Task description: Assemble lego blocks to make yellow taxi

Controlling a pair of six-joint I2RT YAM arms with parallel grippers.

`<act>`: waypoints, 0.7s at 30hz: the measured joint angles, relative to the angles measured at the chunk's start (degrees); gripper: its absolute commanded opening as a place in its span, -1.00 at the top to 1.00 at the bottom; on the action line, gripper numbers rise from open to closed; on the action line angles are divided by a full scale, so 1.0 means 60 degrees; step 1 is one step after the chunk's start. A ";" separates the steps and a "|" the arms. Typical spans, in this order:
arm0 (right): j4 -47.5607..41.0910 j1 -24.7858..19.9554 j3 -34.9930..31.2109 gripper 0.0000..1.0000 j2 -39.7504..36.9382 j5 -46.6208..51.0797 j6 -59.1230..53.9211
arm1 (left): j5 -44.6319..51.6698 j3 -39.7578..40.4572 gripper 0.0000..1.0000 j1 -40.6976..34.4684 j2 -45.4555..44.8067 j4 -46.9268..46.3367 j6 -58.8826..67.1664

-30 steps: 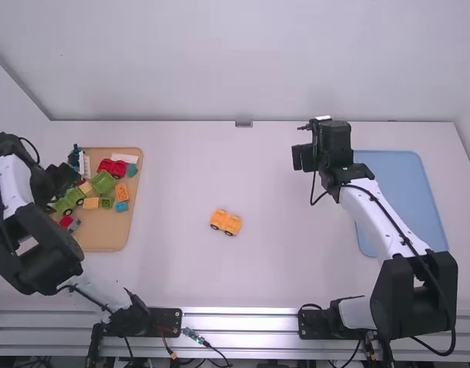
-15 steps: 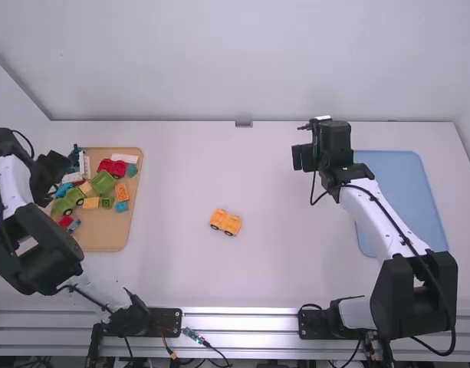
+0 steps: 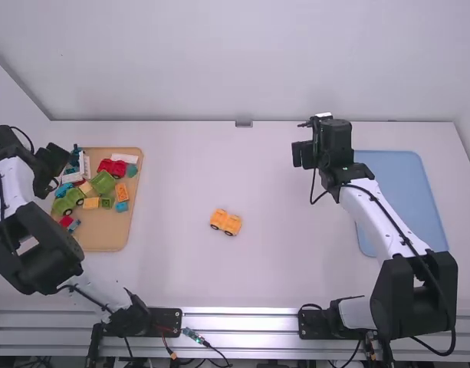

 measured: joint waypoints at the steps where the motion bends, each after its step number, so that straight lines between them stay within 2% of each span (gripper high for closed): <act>1: 0.0004 0.0000 0.0000 -0.99 0.0000 -0.0004 0.0029 | 0.0102 0.0000 -0.98 -0.0069 0.0011 0.0022 0.0251; 4: 0.0007 0.0000 0.0000 -0.99 0.0000 -0.0102 0.0000 | 0.0047 0.0011 -0.98 -0.0310 0.0193 0.0018 0.0645; 9: -0.0004 -0.0004 0.0000 -0.99 0.0000 -0.0219 0.0007 | -0.0543 0.0550 -0.98 -0.0871 0.1038 -0.0903 0.0936; 14: -0.0091 -0.0004 0.0000 -0.99 -0.0004 -0.0255 0.0146 | -0.1064 0.1956 -0.98 -0.1173 0.1785 -0.1781 0.0805; 21: -0.0255 -0.0004 0.0000 -0.99 0.0000 -0.0280 0.0237 | -0.1133 0.3843 -0.99 -0.0841 0.2965 -0.3213 0.0987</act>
